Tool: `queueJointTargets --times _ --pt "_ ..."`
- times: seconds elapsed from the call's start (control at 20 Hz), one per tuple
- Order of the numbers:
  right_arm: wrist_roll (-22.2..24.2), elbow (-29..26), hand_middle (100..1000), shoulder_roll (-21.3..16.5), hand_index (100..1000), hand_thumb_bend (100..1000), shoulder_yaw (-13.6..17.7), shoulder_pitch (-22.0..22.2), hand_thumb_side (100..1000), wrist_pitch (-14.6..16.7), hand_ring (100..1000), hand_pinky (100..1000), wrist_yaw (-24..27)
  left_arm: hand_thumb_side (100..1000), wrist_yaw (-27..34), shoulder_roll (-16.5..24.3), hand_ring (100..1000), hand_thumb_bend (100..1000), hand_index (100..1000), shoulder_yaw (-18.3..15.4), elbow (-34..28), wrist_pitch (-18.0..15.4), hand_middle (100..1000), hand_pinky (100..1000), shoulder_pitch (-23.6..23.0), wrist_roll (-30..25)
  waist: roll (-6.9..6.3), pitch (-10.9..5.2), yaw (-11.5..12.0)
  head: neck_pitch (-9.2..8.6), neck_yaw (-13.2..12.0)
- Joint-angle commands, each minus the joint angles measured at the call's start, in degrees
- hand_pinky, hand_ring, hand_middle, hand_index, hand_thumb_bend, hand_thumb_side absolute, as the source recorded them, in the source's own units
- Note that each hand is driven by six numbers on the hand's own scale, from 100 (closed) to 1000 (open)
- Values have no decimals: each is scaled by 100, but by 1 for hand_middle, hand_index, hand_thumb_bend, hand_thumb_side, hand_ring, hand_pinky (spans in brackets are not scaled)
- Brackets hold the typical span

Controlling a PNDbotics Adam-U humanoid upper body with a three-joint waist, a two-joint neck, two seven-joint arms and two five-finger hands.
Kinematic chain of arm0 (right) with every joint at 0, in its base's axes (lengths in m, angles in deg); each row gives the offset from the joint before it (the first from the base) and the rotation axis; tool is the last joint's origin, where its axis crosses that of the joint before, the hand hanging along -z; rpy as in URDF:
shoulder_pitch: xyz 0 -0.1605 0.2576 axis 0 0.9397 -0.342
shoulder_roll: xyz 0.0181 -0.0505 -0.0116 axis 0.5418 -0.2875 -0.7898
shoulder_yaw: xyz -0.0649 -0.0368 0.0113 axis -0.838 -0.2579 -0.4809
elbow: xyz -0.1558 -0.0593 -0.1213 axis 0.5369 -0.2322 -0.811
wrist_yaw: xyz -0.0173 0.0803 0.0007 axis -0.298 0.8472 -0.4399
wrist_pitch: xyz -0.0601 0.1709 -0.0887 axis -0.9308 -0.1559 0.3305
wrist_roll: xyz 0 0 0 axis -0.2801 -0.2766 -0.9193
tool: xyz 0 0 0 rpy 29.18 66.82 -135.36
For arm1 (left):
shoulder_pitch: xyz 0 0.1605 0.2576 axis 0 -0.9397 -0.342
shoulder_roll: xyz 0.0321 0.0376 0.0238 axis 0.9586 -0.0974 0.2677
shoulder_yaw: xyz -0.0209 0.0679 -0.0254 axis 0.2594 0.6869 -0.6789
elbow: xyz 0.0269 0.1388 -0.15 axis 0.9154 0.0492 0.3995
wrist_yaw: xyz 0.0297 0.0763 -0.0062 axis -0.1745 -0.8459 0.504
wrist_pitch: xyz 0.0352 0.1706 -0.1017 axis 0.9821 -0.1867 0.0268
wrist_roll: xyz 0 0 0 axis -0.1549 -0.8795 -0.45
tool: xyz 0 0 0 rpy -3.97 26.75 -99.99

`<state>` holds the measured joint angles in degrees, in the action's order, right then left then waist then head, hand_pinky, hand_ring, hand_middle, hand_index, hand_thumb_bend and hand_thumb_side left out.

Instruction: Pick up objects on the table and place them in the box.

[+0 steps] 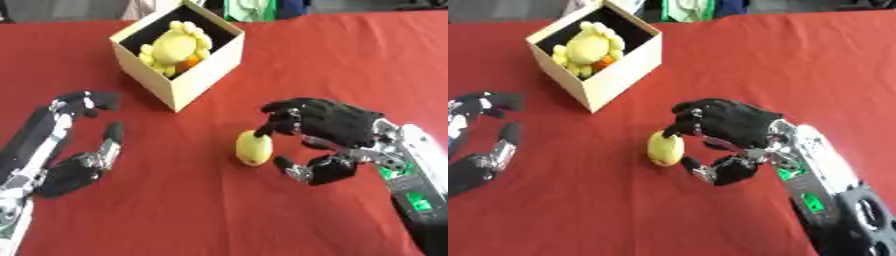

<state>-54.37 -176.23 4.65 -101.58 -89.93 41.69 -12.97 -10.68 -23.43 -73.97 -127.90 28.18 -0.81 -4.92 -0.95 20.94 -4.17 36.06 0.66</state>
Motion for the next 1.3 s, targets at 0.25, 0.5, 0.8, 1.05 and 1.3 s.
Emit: queueJointTargets --times 0.25,0.5,0.8,1.05,1.3 --pt "-162 144 645 95 856 100 37 -73 326 7 937 842 -264 779 -72 -12 748 100 851 17 -112 -18 665 694 95 -46 -18 -52 17 -130 42" --pt "-217 199 640 141 854 100 28 -78 315 -13 936 842 -304 781 -96 -27 748 100 851 24 -112 -13 665 694 100 -56 -21 -30 24 -151 52" --pt "-164 230 622 254 841 100 3 -89 339 -5 933 838 -320 786 -110 -54 747 100 851 36 -112 -8 665 693 118 -79 -21 17 55 -177 67" --pt "-221 258 541 291 755 100 1 -114 232 -64 911 817 -316 785 -118 -62 747 100 851 36 -112 -2 665 693 117 -90 -10 30 74 -184 66" --pt "-393 268 458 304 684 100 20 -119 225 -211 868 789 -237 787 -121 -69 746 100 850 37 -112 11 665 692 115 -104 3 27 78 -188 56"
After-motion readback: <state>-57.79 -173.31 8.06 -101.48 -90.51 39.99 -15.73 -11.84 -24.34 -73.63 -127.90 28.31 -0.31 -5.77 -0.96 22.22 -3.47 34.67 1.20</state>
